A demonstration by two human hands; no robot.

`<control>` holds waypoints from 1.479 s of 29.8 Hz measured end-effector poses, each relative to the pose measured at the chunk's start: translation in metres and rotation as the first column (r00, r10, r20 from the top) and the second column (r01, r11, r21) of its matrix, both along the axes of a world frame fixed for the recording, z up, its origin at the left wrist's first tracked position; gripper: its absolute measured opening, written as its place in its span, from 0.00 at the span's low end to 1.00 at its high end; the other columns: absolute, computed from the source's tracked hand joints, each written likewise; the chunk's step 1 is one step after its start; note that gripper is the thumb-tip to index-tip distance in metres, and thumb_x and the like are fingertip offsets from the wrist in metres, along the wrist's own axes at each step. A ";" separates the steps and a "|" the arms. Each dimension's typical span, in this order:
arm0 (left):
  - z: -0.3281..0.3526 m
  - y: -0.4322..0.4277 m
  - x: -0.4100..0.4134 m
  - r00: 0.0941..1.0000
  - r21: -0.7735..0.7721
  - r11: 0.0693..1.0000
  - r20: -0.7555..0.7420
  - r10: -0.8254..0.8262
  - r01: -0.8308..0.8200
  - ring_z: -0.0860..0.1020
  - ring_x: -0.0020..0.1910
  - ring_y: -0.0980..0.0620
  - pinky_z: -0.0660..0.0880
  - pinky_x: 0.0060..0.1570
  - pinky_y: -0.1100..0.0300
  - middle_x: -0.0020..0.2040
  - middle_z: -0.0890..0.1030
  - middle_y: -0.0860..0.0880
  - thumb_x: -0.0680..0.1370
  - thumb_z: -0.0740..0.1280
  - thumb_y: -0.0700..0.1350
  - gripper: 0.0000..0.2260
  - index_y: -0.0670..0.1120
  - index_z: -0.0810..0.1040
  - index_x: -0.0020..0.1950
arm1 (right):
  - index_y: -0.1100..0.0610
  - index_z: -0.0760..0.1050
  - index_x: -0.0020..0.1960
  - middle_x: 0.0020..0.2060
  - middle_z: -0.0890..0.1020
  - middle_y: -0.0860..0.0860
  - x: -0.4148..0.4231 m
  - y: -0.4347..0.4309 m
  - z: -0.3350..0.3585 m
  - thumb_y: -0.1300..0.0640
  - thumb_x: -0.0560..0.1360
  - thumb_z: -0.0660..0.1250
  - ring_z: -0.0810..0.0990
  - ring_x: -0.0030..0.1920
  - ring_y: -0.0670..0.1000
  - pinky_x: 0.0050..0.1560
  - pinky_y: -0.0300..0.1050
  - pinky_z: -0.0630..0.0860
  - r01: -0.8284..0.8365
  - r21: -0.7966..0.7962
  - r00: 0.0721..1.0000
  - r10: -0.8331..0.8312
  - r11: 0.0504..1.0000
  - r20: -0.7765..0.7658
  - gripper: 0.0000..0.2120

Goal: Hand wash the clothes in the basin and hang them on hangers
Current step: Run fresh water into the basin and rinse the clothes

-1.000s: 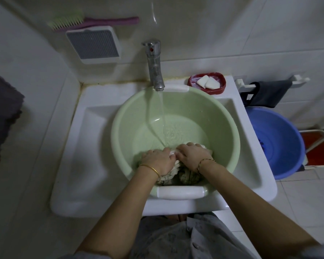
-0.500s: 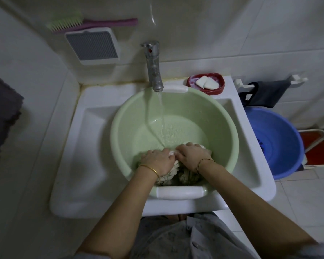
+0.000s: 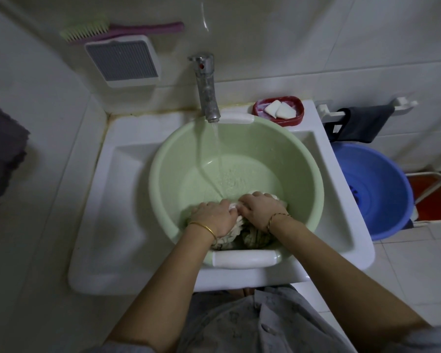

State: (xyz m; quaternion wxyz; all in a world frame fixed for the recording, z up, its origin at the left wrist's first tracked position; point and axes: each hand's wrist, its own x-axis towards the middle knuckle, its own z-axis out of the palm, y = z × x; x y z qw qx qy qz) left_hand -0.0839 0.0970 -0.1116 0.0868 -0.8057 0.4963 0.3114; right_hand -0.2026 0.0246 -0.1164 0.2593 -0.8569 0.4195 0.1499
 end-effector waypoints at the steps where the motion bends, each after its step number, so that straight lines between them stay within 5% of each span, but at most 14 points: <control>1: 0.001 0.000 0.000 1.000 -0.001 1.000 0.003 -0.001 0.001 0.69 0.64 0.39 0.64 0.62 0.48 0.67 0.72 0.39 0.81 0.47 0.56 0.21 0.49 0.65 0.70 | 0.53 0.71 0.66 0.62 0.73 0.57 0.000 0.000 0.000 0.44 0.80 0.52 0.70 0.63 0.59 0.62 0.52 0.68 0.000 -0.001 1.000 0.000 1.000 0.001 0.20; 44: 0.004 0.000 -0.002 1.000 0.003 1.000 0.022 -0.016 0.016 0.70 0.64 0.38 0.65 0.60 0.49 0.66 0.72 0.40 0.81 0.47 0.55 0.21 0.48 0.66 0.70 | 0.53 0.71 0.65 0.61 0.74 0.56 0.000 0.000 0.002 0.44 0.80 0.52 0.70 0.63 0.58 0.61 0.51 0.68 -0.001 -0.002 1.000 0.001 1.000 -0.001 0.20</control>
